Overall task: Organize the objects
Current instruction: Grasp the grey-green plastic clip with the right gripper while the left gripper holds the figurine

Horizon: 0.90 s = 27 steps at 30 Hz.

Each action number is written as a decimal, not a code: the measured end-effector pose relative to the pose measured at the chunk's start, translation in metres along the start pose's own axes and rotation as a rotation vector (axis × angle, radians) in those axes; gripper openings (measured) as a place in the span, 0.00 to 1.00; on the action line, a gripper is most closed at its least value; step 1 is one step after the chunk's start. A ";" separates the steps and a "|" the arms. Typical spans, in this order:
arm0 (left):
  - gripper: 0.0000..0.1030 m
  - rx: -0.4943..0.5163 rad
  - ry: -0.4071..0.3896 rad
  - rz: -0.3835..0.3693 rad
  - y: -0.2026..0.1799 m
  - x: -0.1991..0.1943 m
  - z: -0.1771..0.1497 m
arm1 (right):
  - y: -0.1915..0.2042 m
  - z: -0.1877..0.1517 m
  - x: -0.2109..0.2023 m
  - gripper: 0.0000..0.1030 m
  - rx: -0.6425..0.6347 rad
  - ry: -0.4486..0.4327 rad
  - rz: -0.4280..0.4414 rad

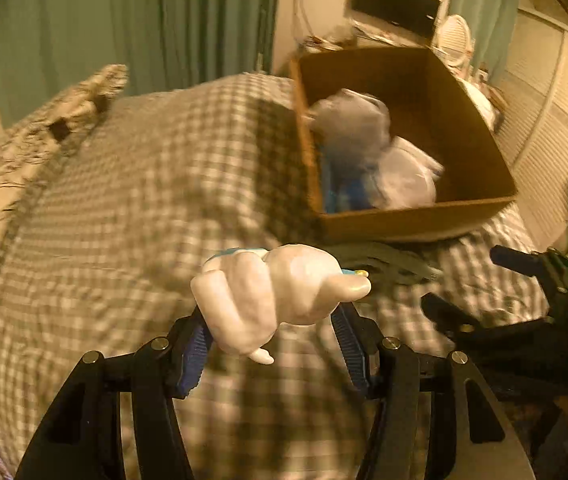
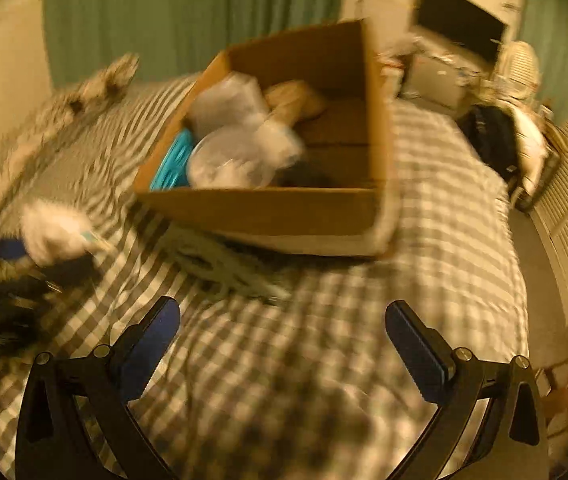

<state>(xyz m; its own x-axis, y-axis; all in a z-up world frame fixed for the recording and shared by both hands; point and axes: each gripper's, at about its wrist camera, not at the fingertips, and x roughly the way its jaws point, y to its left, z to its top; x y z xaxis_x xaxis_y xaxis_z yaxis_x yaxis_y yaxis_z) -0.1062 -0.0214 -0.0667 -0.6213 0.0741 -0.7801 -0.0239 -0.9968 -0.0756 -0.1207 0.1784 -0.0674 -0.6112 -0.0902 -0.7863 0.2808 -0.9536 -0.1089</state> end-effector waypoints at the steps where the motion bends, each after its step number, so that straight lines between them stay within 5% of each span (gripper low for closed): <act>1: 0.57 -0.011 -0.003 0.013 0.001 -0.005 -0.002 | 0.008 0.005 0.012 1.00 -0.034 0.031 0.002; 7: 0.57 -0.076 0.006 -0.008 0.030 -0.003 -0.005 | 0.050 0.018 0.071 1.00 -0.230 0.134 -0.109; 12: 0.57 -0.092 0.031 -0.047 0.033 0.004 -0.010 | 0.054 0.018 0.097 0.95 -0.238 0.179 -0.150; 14: 0.57 -0.093 0.034 -0.059 0.032 0.005 -0.012 | 0.054 0.018 0.102 0.77 -0.232 0.191 -0.135; 20: 0.57 -0.099 0.026 -0.067 0.034 0.000 -0.014 | 0.067 0.016 0.088 0.58 -0.278 0.170 -0.122; 27: 0.57 -0.098 0.021 -0.067 0.035 -0.003 -0.015 | 0.064 0.018 0.053 0.56 -0.195 0.151 0.001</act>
<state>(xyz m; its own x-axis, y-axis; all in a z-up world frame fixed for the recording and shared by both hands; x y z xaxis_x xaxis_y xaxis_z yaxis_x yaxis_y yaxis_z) -0.0931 -0.0557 -0.0766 -0.6040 0.1418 -0.7843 0.0129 -0.9822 -0.1876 -0.1478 0.1073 -0.1050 -0.4974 -0.0326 -0.8669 0.4278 -0.8786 -0.2124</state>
